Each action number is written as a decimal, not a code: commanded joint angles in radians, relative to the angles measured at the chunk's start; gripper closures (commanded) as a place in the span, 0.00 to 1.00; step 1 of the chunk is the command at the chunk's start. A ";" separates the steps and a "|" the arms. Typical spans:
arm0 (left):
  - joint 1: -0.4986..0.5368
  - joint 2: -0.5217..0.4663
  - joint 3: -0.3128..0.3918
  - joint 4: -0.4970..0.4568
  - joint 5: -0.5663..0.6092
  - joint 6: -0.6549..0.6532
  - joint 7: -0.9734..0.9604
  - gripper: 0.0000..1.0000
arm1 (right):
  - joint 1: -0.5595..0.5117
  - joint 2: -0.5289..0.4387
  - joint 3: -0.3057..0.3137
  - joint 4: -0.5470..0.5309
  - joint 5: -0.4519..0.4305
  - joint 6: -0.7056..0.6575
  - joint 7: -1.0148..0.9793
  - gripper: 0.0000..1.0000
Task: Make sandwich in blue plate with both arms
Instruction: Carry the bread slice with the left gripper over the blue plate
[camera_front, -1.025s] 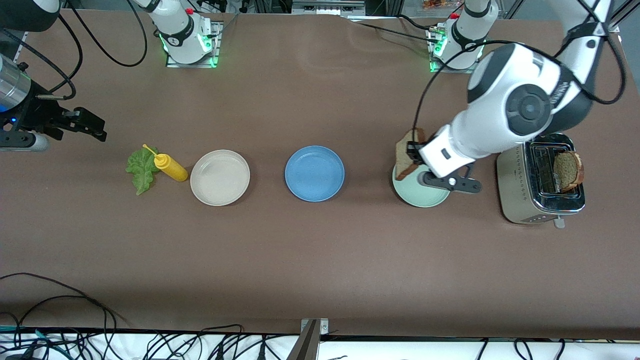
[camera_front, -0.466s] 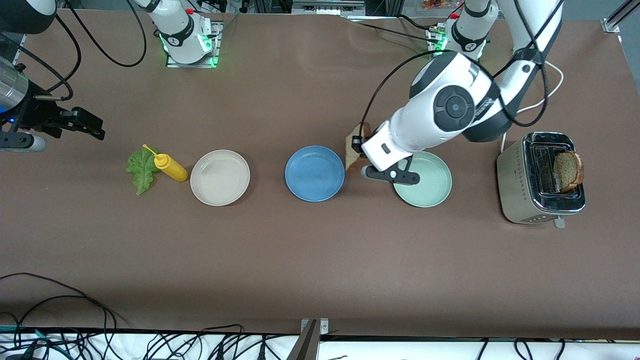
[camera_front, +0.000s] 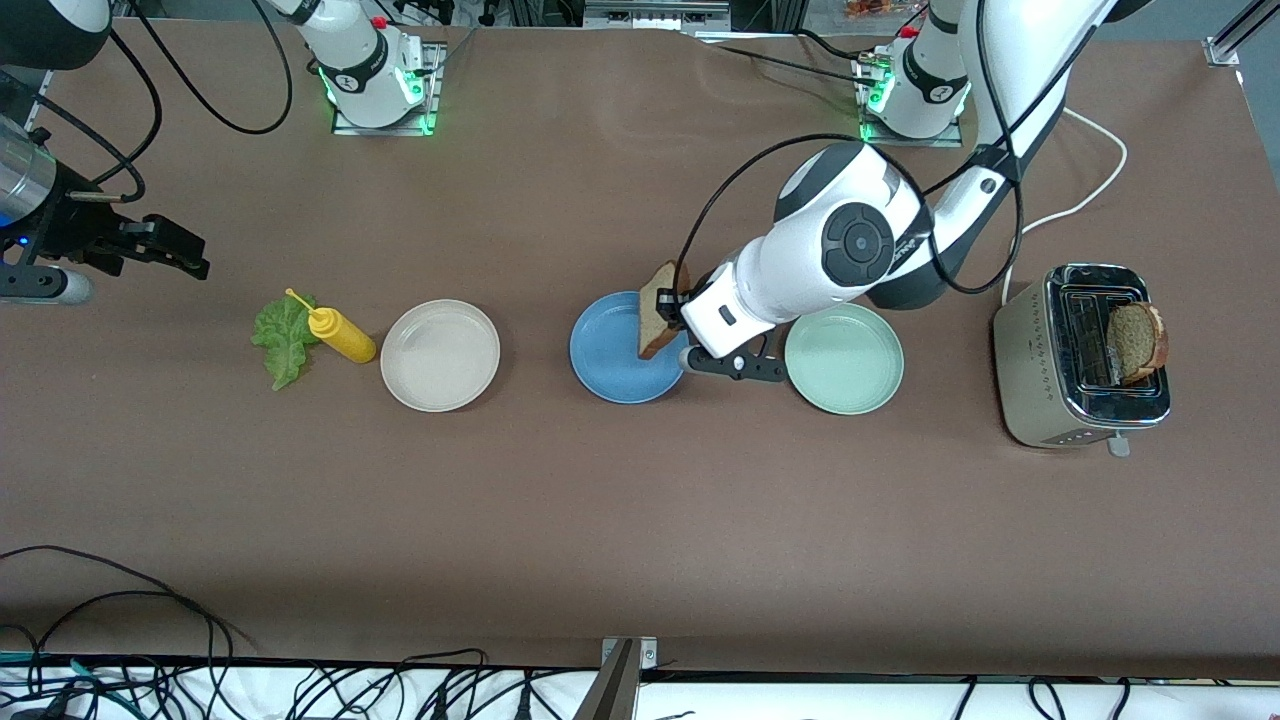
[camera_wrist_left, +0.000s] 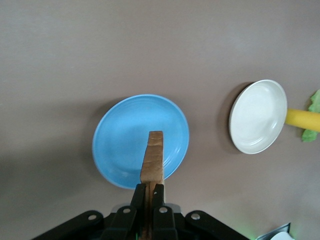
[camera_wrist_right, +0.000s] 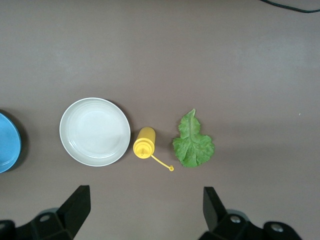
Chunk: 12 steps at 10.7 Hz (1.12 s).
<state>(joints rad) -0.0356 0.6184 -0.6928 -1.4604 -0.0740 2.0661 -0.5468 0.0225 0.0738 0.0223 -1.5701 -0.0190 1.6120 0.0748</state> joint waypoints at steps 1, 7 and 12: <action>-0.010 0.082 -0.027 0.026 0.023 0.127 -0.016 1.00 | -0.006 0.009 0.002 0.025 0.016 -0.020 -0.009 0.00; -0.030 0.170 -0.027 -0.009 0.102 0.258 -0.018 1.00 | -0.004 0.009 0.004 0.025 0.017 -0.021 -0.009 0.00; -0.033 0.199 -0.027 -0.038 0.129 0.273 -0.053 1.00 | -0.004 0.009 0.004 0.025 0.017 -0.023 -0.009 0.00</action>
<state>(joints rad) -0.0700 0.7985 -0.7061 -1.4851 0.0205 2.3192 -0.5475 0.0231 0.0742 0.0231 -1.5701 -0.0165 1.6113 0.0748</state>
